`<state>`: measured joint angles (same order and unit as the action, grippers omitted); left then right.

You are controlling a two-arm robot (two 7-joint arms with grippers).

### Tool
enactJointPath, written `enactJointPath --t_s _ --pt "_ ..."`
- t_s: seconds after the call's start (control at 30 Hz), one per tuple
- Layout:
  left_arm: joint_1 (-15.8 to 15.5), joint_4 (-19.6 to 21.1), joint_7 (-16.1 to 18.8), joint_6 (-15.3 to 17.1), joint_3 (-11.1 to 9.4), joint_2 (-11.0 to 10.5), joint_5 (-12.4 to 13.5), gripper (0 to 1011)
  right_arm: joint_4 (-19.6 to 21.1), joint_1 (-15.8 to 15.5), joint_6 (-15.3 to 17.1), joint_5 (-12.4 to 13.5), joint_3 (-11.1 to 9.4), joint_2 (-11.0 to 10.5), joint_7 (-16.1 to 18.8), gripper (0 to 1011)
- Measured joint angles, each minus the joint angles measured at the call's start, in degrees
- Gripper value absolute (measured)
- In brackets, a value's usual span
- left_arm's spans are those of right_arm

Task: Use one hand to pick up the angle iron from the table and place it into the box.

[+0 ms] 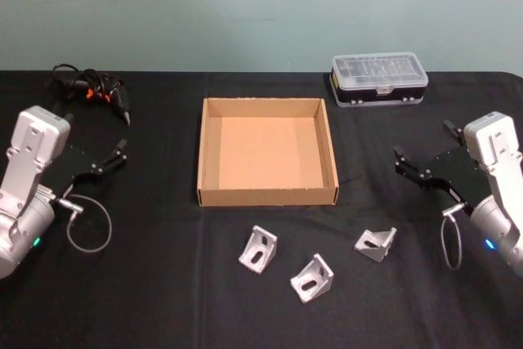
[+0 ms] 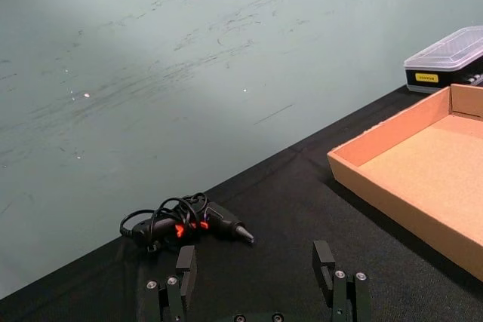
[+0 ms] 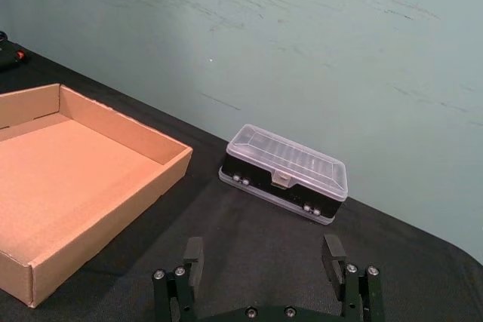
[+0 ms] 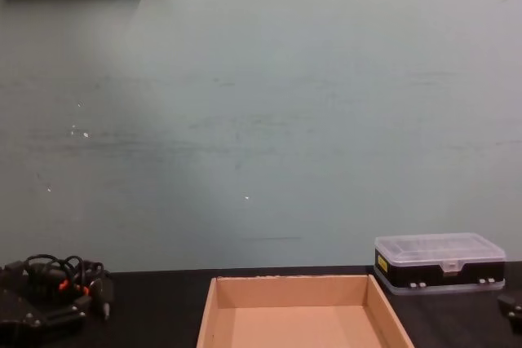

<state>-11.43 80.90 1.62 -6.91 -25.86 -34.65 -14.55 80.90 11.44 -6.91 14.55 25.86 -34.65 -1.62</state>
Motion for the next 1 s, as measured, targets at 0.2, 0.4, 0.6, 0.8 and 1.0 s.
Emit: enactJointPath --t_s 0.2,0.4,0.6,0.8,1.0 --pt "0.0 0.0 0.0 0.0 0.0 0.0 0.0 1011 0.0 0.0 0.0 0.0 0.0 0.0 0.0 1000" --pt "0.0 0.0 0.0 0.0 0.0 0.0 0.0 1011 1.69 -1.24 -0.01 -0.12 -0.75 -0.31 0.17 1000" --pt "0.0 0.0 0.0 0.0 0.0 0.0 0.0 1011 6.36 -4.32 0.41 -0.05 -2.53 -1.37 0.42 1000" --pt "0.0 0.0 0.0 0.0 0.0 0.0 0.0 1011 12.15 -8.53 1.67 1.5 -4.97 -3.09 0.97 1000" --pt "0.0 0.0 0.0 0.0 0.0 0.0 0.0 1011 18.14 -13.47 3.71 4.98 -7.47 -6.28 4.57 1002"
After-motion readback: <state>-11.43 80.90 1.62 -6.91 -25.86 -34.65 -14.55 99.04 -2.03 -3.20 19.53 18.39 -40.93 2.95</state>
